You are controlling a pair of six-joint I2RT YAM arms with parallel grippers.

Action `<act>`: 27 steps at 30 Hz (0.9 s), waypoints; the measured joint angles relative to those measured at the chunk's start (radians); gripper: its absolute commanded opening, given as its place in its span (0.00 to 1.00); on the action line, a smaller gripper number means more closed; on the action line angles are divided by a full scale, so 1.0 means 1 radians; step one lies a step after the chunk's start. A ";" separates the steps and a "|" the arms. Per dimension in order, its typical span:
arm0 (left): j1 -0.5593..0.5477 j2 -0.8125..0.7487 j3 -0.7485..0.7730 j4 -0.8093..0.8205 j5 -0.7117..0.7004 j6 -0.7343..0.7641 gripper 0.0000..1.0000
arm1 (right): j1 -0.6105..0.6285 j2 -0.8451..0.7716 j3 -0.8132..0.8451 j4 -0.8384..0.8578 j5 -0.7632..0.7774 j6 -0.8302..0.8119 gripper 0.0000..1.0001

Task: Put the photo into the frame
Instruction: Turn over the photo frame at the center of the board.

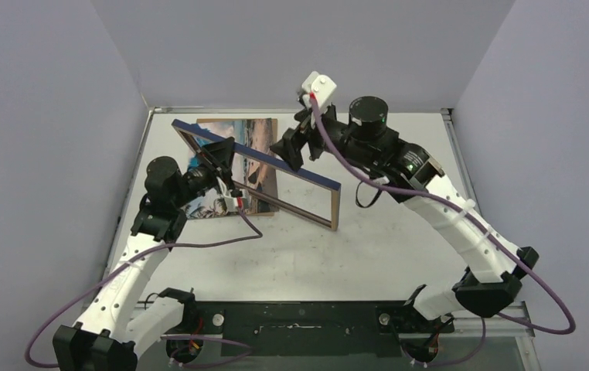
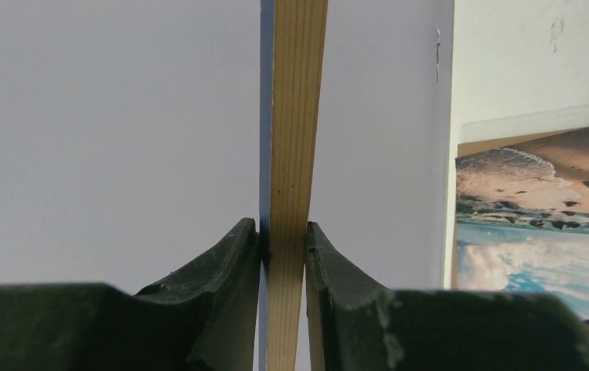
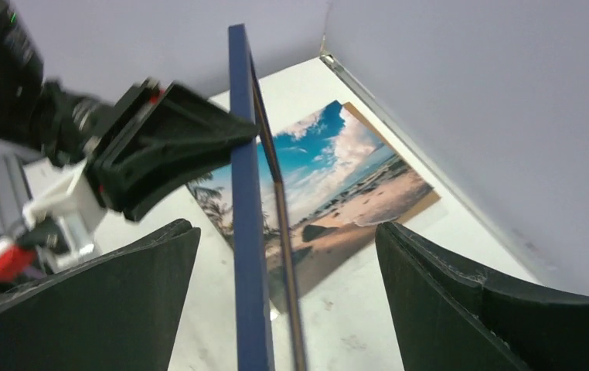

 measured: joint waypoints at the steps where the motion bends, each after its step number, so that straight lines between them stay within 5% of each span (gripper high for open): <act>1: -0.001 0.000 0.021 -0.030 -0.002 -0.025 0.06 | 0.027 -0.031 -0.013 -0.026 0.028 -0.068 0.87; 13: -0.008 0.003 0.149 -0.214 -0.008 -0.154 0.07 | 0.424 -0.042 -0.051 -0.208 0.433 -0.559 0.80; 21: -0.011 -0.029 0.126 -0.252 -0.008 -0.132 0.07 | 0.448 -0.015 -0.223 -0.183 0.601 -0.727 0.75; 27: -0.011 -0.047 0.116 -0.260 0.002 -0.114 0.06 | 0.450 -0.027 -0.290 -0.052 0.676 -0.828 0.57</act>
